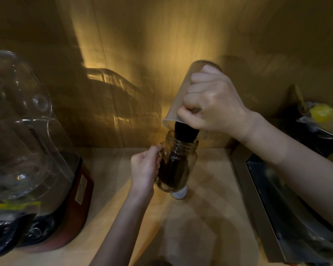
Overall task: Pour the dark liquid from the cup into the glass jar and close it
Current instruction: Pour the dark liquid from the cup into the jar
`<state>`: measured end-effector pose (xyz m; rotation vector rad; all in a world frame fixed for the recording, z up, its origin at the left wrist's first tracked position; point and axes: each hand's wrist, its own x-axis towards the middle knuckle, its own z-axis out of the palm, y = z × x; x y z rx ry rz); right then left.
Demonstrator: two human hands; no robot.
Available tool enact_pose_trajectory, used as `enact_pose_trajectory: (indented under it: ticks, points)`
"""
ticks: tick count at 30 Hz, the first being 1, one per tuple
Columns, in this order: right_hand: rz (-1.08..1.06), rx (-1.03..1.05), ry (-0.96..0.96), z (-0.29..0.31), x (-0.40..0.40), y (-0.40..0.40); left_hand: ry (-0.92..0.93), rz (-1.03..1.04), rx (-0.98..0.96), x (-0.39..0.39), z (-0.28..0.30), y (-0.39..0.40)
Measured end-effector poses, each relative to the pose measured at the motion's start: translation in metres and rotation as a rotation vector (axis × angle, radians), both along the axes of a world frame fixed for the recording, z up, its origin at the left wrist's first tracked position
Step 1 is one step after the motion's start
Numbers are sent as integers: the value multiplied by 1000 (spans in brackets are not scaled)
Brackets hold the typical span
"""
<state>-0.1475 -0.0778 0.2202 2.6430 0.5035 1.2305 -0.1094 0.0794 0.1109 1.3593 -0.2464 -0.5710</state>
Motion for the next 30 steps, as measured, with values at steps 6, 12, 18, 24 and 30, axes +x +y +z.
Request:
enact_pose_trajectory:
  ticks: [6, 12, 18, 24, 30]
  points:
    - [20, -38, 0, 2, -2, 3, 21, 15, 4, 0, 0, -1]
    - [22, -44, -4, 6, -3, 6, 17, 35, 6, 0, 1, -1]
    - [22, -68, -2, 7, -4, 10, 39, 45, 1, -1, 4, -1]
    - [33, -129, -9, 9, -6, 11, 48, 25, -7, -2, 5, 0]
    - [46, -170, -24, 10, -6, 12, 53, 26, -8, 0, 6, -2]
